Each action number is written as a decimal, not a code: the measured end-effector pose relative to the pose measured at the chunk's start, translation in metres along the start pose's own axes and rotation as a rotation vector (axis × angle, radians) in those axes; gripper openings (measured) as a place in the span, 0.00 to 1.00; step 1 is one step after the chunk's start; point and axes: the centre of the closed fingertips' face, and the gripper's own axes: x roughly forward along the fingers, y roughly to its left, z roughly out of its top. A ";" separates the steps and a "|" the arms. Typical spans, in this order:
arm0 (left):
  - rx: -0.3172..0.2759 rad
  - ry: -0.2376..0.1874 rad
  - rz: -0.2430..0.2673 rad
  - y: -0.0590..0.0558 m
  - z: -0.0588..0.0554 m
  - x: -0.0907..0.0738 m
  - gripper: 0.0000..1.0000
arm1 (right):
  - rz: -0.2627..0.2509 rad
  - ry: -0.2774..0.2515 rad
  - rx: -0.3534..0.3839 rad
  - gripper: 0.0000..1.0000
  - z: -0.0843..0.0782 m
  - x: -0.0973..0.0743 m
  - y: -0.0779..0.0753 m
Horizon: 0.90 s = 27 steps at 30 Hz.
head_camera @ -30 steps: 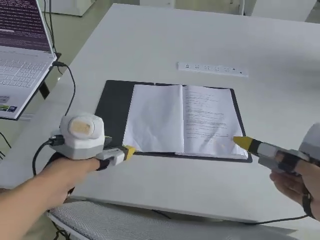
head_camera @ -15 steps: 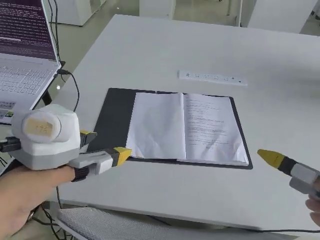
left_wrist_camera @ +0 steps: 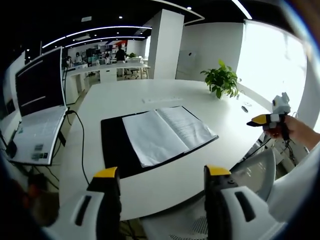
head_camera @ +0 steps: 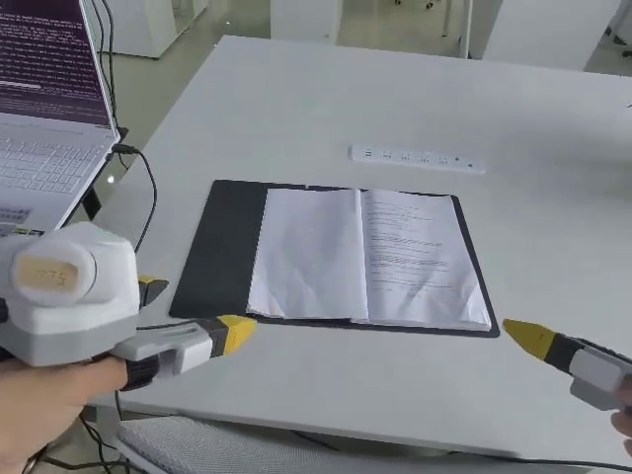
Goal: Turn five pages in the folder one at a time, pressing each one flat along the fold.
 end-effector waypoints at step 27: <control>0.063 0.046 -0.053 -0.041 0.013 0.070 0.64 | 0.012 0.014 0.017 0.57 0.007 0.014 -0.028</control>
